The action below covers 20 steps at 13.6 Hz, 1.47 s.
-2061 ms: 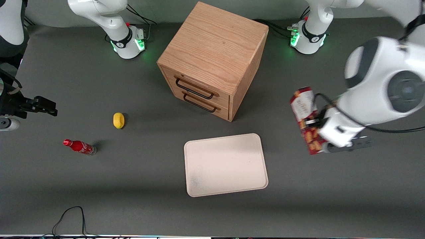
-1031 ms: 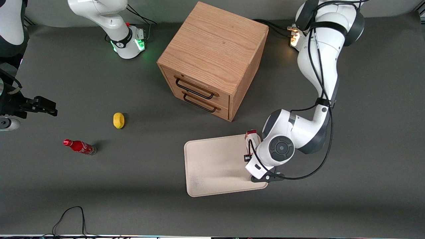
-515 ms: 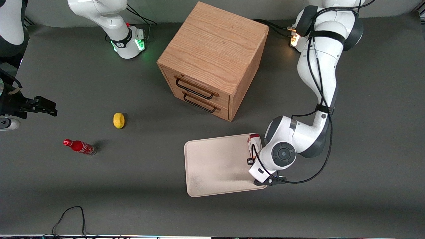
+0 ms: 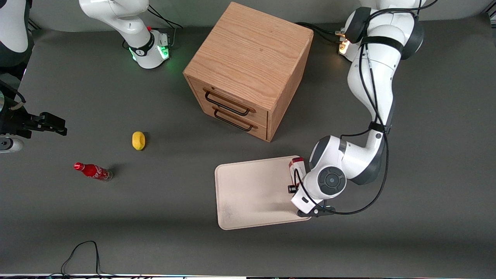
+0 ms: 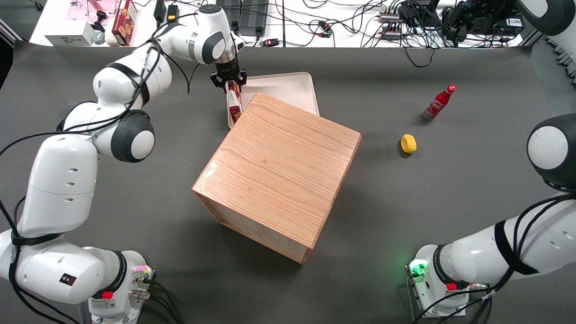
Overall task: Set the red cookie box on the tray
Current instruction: 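Lower the box onto the tray and open the left gripper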
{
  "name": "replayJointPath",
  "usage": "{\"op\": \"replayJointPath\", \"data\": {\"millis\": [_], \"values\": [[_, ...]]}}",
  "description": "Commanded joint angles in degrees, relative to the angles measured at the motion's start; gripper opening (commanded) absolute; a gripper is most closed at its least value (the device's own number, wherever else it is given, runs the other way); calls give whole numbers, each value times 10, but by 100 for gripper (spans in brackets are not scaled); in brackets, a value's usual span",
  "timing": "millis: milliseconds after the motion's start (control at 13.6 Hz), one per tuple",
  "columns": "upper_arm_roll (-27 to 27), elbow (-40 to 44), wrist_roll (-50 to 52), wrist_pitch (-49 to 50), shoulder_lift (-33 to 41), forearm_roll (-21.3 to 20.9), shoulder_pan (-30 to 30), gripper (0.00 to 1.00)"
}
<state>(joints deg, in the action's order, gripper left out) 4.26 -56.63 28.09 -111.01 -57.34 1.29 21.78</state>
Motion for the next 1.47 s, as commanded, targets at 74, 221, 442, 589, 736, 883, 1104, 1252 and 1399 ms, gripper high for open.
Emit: {"op": "replayJointPath", "data": {"millis": [74,221,442,589,736,883,1104,1252,1399], "values": [[0,7,-6,1,-1,-7,0,100],[0,7,-6,1,-1,-6,0,100],[0,7,-6,16,10,-9,-4,100],[0,6,-10,38,28,-12,-15,100],[0,-16,-22,79,72,-12,-27,100],[1,-62,-56,110,135,-10,-52,100],[0,-186,-97,120,265,-11,-88,100],[0,-219,-138,176,327,-11,-124,100],[0,-221,-161,239,367,-11,-160,100]]}}
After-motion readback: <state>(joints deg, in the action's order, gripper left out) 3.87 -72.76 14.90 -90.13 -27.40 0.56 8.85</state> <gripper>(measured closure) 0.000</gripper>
